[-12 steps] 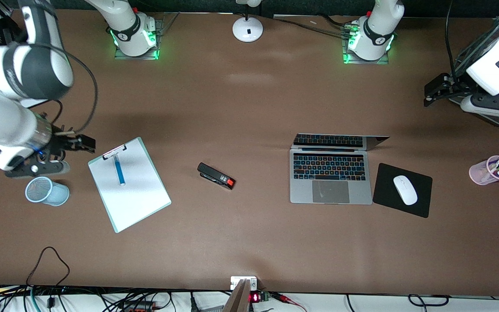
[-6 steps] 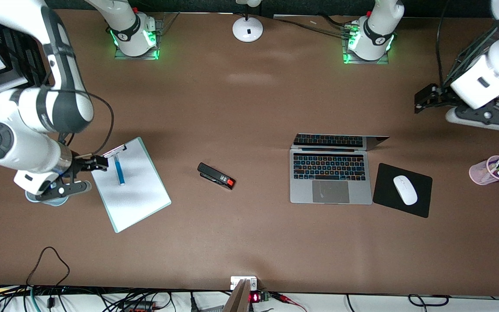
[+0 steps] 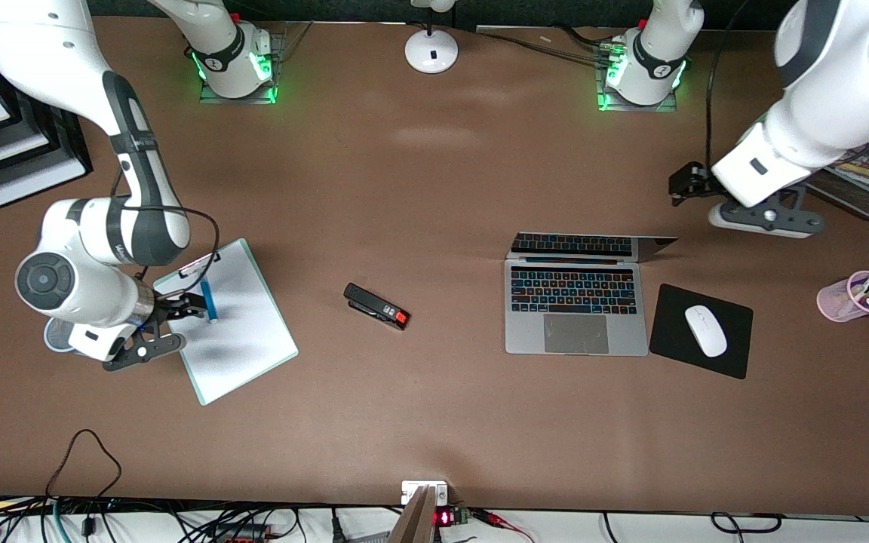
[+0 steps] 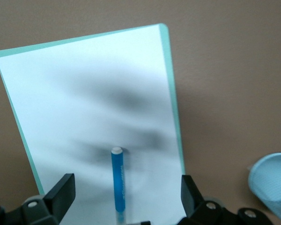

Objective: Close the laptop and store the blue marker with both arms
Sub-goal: 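Move the right gripper to the blue marker while the left gripper nears the laptop, then grasp the blue marker with the right gripper while the left gripper reaches the lid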

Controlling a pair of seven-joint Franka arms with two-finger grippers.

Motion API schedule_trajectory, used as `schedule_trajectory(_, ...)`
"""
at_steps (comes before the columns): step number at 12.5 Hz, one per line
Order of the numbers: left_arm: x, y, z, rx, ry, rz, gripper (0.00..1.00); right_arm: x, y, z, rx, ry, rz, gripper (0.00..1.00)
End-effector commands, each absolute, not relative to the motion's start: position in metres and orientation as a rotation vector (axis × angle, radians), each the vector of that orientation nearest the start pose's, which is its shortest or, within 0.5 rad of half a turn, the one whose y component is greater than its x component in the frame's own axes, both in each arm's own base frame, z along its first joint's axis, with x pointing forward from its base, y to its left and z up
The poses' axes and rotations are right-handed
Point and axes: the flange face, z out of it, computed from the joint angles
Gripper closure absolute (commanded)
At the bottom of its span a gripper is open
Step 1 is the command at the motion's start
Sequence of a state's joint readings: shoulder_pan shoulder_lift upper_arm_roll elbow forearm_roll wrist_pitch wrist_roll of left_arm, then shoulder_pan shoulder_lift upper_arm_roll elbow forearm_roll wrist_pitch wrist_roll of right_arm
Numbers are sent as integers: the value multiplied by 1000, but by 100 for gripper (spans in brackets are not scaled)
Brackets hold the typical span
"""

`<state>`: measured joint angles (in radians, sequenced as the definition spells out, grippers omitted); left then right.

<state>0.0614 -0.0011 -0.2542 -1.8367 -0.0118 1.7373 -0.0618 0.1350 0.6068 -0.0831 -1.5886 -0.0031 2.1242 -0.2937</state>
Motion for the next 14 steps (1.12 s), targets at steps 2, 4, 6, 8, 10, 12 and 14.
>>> schedule_trajectory(2,523,-135,491,-3108,161,189,0,682,44,252,-3097,-580,89,0)
schedule_trajectory(4,515,-144,469,-3099,129,218,0,677,45,230,-3101,-587,58,0)
schedule_trajectory(6,507,-152,446,-3087,147,265,0,675,48,218,-3094,-625,71,0)
schedule_trajectory(8,501,-154,428,-3111,83,262,0,672,47,204,-3075,-695,102,0)
schedule_trajectory(10,503,-157,420,-3138,56,264,0,668,47,199,-3073,-697,119,1)
schedule_trajectory(12,504,-158,406,-3144,53,258,0,664,47,194,-3071,-698,129,8)
schedule_trajectory(14,507,-161,388,-3160,59,225,0,662,47,190,-3072,-698,127,13)
